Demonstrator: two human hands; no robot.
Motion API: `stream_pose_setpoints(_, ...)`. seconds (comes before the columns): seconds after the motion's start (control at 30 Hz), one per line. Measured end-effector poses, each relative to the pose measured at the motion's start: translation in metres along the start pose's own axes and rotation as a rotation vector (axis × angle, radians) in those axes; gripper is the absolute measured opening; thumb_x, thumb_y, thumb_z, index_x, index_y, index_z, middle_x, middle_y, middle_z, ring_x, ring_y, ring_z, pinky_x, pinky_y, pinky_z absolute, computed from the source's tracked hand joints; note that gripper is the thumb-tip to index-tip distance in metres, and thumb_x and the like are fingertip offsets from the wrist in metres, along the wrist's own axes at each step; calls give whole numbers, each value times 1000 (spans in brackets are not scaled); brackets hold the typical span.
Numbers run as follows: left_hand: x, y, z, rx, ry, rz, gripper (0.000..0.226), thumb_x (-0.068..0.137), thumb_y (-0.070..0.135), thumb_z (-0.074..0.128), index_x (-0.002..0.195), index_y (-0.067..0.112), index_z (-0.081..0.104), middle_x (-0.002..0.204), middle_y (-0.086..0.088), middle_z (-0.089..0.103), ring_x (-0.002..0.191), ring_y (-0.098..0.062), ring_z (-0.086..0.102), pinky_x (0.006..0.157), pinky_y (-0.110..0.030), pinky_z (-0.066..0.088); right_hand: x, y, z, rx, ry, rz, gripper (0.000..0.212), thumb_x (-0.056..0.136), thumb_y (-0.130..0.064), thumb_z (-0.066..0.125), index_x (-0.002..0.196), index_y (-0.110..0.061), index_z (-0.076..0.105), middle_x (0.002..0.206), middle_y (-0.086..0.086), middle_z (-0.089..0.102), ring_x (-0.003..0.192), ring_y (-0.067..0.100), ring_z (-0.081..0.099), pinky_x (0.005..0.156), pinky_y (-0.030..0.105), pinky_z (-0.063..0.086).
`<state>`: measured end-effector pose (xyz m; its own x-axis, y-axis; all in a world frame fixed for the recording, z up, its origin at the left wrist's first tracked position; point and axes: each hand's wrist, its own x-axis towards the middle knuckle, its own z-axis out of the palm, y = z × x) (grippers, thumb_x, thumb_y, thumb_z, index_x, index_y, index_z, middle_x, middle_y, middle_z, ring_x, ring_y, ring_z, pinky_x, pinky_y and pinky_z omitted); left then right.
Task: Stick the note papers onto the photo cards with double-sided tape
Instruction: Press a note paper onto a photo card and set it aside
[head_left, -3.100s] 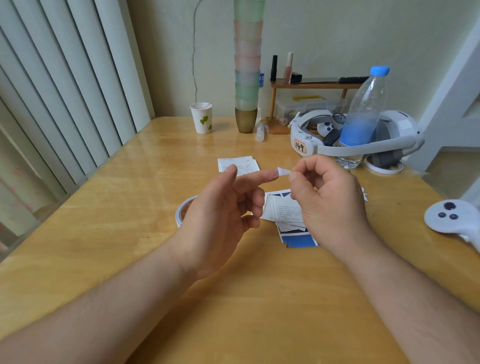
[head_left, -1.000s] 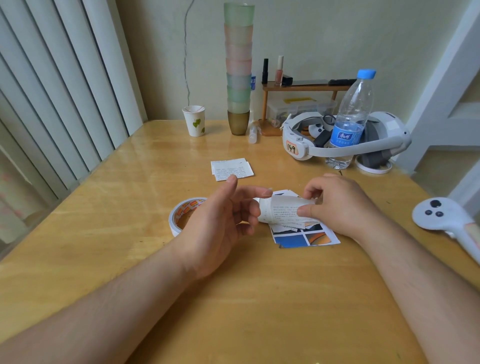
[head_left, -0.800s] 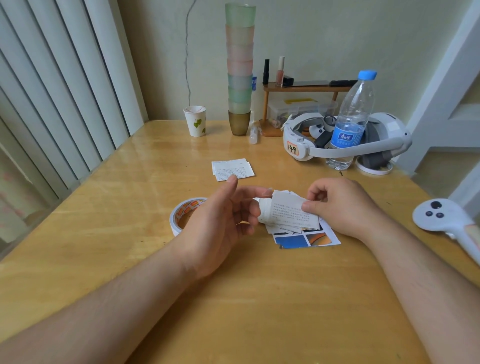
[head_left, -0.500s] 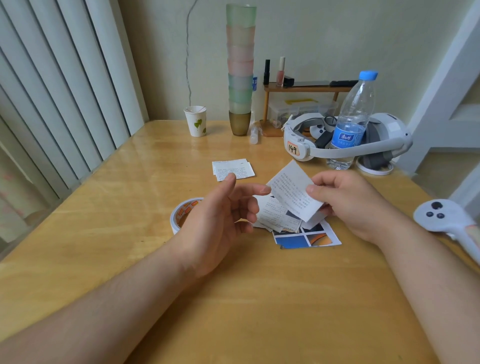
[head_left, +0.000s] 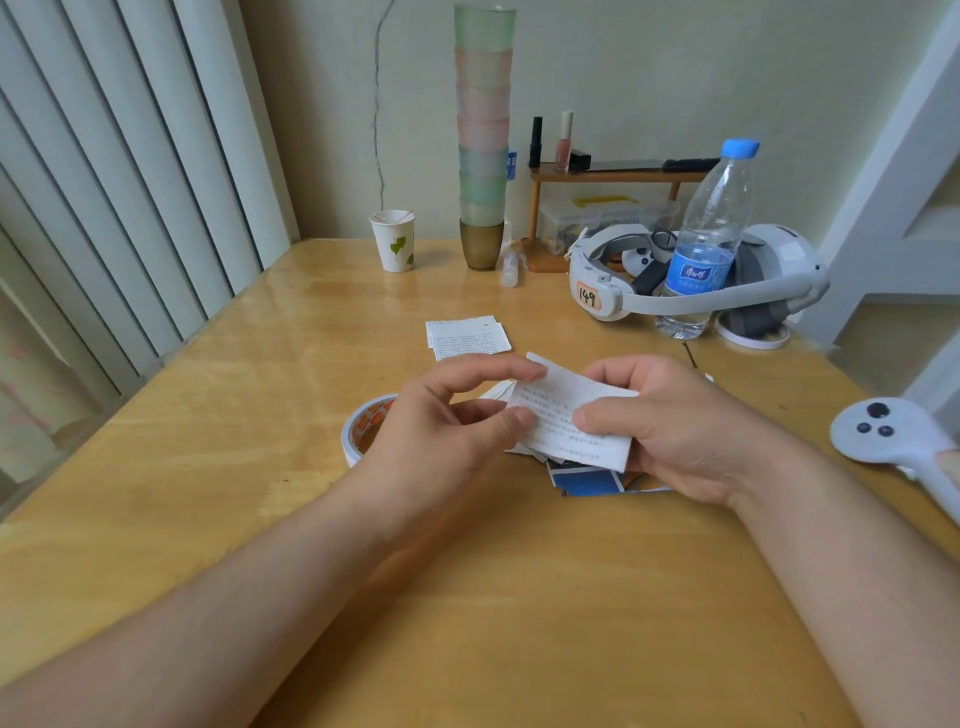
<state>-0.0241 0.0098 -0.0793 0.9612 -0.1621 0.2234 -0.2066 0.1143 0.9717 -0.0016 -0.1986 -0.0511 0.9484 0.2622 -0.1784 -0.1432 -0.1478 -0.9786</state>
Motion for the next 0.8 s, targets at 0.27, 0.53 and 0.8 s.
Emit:
stream_pose_setpoints(0.27,4,6,-1,-300,33,-121,36,95,-14,60,111,15,74,95,3,74,85,-18,74,76,-24,58,-1,-5,18,526,2,40,32,78,-13,72,110,-8,68,105,17,77,91,25,71,59,25,52)
stream_pose_setpoints(0.53,-2,2,-8,262,-4,77,31,88,19,68,111,37,78,115,3,54,89,-5,61,70,-17,49,0,-6,24,367,147,56,12,102,-8,58,105,2,65,90,22,77,68,27,71,49,24,51)
stream_pose_setpoints(0.8,-4,2,-24,1016,-132,480,46,97,51,52,136,30,68,143,-2,37,132,-15,45,113,-15,34,-2,-9,23,330,89,88,23,104,-11,54,114,8,64,88,24,75,62,29,67,46,23,49)
